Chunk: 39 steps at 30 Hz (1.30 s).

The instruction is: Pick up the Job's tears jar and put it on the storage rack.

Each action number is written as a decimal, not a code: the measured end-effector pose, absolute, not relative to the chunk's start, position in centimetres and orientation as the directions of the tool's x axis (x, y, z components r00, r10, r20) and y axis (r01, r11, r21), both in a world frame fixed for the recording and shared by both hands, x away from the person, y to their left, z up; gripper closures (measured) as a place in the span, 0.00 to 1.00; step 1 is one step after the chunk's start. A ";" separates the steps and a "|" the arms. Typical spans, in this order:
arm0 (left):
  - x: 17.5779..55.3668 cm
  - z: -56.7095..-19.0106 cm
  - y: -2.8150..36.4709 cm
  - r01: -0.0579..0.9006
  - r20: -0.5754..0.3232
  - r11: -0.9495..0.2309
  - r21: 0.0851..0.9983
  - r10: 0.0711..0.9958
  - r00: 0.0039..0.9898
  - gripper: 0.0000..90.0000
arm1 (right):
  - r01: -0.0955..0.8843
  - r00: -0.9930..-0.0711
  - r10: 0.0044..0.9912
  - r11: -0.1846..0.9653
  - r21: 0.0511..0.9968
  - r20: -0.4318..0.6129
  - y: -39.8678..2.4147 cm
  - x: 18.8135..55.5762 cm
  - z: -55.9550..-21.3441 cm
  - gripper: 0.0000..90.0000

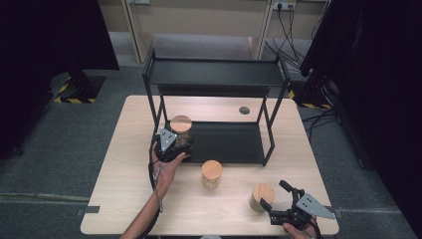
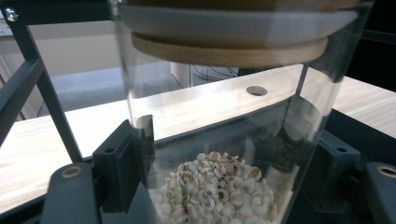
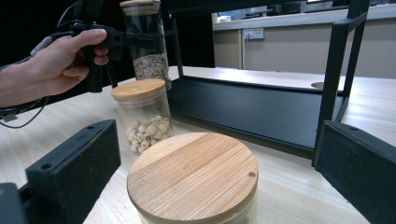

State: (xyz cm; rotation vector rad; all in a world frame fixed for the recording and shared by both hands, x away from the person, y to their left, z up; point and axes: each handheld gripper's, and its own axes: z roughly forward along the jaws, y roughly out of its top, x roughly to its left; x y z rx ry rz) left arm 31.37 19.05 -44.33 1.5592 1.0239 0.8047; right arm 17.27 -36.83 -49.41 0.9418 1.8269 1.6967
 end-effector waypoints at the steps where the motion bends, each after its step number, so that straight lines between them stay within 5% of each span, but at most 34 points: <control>1: 31.5 -44.4 19.0 0.204 -0.015 -0.074 0.976 0.914 0.405 0.28 | 0.165 -0.653 0.749 -0.001 0.986 0.110 -36.8 17.3 -49.4 0.01; 39: 34.1 -46.4 17.0 0.213 -0.017 -0.060 0.975 0.939 0.343 0.28 | 0.164 -0.657 0.745 -0.004 0.986 0.112 -37.0 17.2 -49.4 0.01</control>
